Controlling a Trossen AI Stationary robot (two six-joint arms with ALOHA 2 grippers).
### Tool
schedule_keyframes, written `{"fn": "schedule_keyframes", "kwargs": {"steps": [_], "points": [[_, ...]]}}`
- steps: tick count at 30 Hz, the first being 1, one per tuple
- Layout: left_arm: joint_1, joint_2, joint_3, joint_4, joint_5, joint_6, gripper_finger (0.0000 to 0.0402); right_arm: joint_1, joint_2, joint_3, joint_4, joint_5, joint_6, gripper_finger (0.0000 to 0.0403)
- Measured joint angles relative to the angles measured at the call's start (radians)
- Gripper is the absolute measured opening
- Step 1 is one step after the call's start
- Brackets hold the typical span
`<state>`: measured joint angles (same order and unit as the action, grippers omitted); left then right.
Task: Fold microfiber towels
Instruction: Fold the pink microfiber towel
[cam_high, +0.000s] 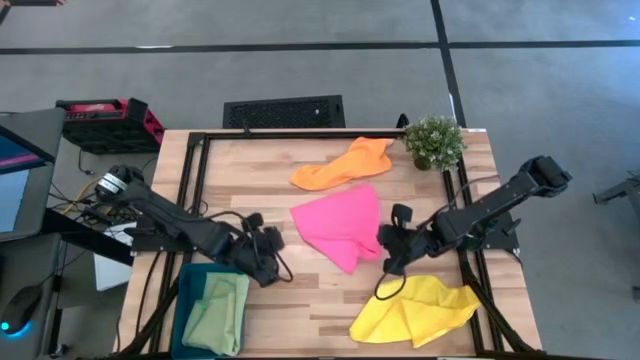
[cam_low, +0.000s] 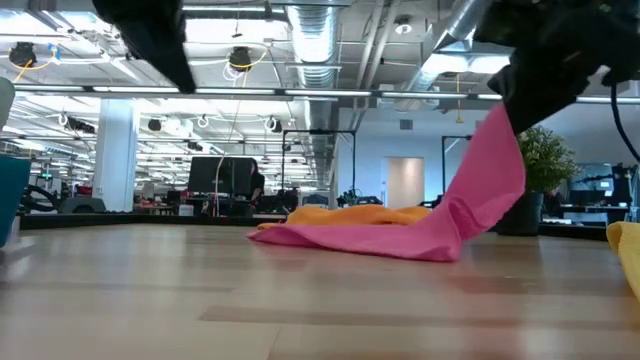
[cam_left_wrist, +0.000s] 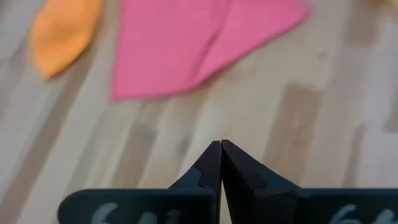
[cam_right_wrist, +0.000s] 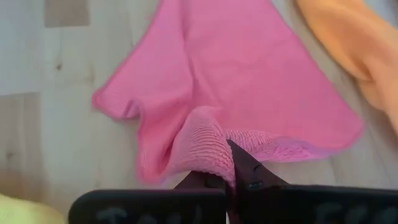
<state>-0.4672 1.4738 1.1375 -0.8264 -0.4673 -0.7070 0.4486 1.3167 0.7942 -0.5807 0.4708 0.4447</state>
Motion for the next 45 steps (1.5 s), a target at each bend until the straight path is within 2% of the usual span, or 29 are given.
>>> {"fn": "schedule_keyframes", "kwargs": {"steps": [9, 13, 17, 24, 30, 33, 40, 45], "points": [[-0.001, 0.000, -0.175, 0.570, 0.010, 0.392, 0.0000, 0.016, 0.000, -0.003, 0.070, 0.011, 0.001, 0.0007], [-0.001, 0.054, -0.199, 0.641, 0.000, 0.459, 0.0000, 0.016, 0.000, -0.003, 0.074, 0.011, 0.001, 0.0007], [-0.001, 0.176, -0.197, 0.746, 0.010, 0.537, 0.0000, 0.016, 0.000, -0.003, 0.097, 0.010, 0.001, 0.0008], [-0.004, 0.356, -0.077, 0.758, 0.009, 0.684, 0.0000, 0.016, 0.000, -0.003, 0.097, 0.000, 0.011, 0.0008], [-0.004, 0.426, 0.037, 0.717, -0.045, 0.773, 0.0006, 0.016, 0.000, -0.003, 0.091, -0.002, 0.011, 0.0008], [-0.001, 0.431, 0.069, 0.707, -0.057, 0.777, 0.0024, 0.016, 0.000, -0.003, 0.092, -0.002, 0.004, 0.0008], [0.036, 0.459, 0.112, 0.718, 0.059, 0.793, 0.0087, 0.016, 0.000, -0.003, 0.096, -0.001, 0.002, 0.0008], [0.068, 0.481, 0.113, 0.749, 0.060, 0.787, 0.0113, 0.016, 0.000, -0.002, 0.104, 0.000, 0.001, 0.0008]]}}
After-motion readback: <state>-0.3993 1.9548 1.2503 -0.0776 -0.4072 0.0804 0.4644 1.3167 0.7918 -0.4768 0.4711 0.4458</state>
